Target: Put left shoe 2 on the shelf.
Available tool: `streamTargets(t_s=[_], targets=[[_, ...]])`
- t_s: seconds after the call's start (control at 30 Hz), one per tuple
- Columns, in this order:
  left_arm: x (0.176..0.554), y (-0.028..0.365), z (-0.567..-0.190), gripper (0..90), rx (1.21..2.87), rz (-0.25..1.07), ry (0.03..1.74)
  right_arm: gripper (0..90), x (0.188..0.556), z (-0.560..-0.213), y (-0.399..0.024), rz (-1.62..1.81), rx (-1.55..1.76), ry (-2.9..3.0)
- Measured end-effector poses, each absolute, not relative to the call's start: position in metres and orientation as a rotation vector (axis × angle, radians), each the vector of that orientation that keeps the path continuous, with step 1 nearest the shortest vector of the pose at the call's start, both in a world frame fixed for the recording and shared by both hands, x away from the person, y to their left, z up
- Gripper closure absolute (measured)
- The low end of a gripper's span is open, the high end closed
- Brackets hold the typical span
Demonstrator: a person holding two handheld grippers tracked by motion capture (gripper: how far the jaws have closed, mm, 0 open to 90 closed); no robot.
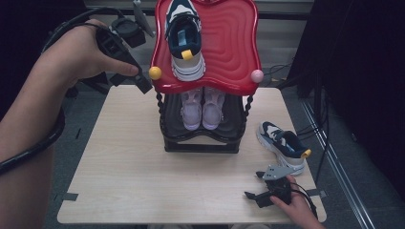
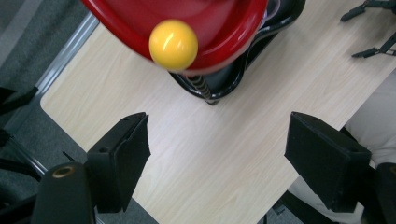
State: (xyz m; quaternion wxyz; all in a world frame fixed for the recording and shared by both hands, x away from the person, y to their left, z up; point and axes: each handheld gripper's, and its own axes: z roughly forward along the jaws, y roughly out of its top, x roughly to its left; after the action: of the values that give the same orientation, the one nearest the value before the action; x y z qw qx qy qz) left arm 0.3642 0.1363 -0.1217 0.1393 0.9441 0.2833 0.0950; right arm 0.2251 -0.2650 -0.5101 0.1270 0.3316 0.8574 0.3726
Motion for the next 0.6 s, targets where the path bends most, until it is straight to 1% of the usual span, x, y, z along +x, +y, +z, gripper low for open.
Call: streamTargets(t_s=[0.6], targets=[[0.362, 0.158, -0.152, 19.1, 2.731, 0.189, 0.867, 12.0, 0.225, -0.51, -0.265, 1.082, 0.962, 2.497]])
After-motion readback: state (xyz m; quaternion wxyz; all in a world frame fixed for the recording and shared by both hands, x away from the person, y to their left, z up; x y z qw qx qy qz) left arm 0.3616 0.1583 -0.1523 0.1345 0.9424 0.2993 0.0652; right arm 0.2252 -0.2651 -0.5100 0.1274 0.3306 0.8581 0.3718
